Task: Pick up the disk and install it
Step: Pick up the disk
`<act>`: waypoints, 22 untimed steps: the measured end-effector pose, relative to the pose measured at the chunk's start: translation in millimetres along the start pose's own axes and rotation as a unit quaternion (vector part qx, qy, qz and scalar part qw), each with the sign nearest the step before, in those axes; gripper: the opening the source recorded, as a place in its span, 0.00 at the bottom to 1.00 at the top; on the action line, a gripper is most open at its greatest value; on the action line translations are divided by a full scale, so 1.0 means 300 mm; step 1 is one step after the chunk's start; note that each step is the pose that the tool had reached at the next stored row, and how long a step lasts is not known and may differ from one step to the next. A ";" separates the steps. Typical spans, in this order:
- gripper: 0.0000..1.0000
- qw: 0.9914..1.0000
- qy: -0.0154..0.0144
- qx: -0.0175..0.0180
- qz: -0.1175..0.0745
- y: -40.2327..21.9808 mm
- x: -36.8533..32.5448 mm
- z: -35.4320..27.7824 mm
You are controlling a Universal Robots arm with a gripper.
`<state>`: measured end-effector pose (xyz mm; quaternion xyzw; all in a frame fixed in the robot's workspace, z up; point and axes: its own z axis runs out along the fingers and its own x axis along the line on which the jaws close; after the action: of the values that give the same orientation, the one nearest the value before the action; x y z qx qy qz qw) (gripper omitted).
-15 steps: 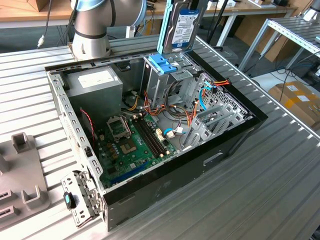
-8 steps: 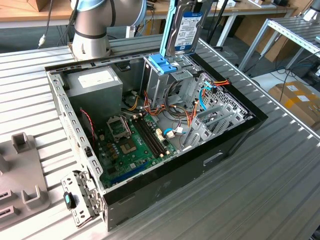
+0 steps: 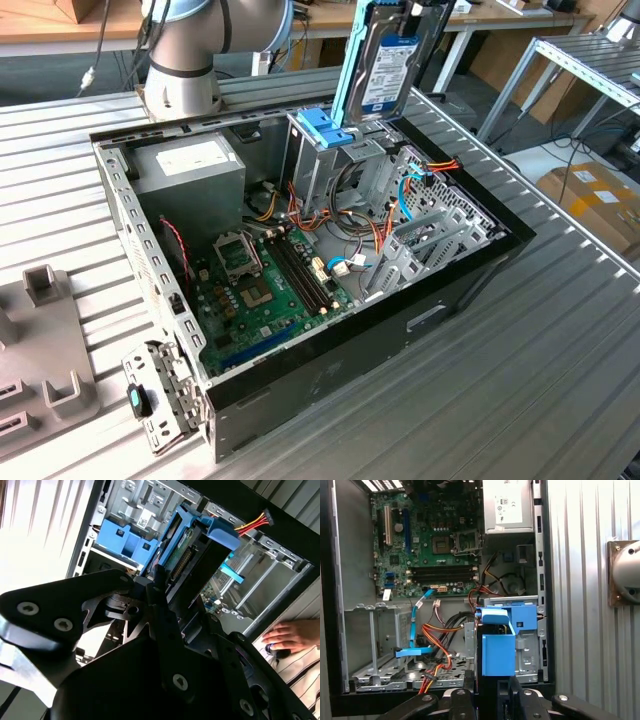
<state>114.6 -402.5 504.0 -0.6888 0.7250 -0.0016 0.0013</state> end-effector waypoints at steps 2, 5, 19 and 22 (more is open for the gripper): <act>0.35 1.000 0.000 0.000 0.000 -0.001 0.023 0.000; 0.35 1.000 0.001 0.000 0.000 -0.003 0.051 0.000; 0.35 1.000 0.008 0.000 0.000 -0.013 0.246 0.000; 0.35 1.000 0.010 0.001 0.000 -0.014 0.283 0.000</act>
<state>114.6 -487.6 503.9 -0.6887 0.7249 -0.0090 -0.0057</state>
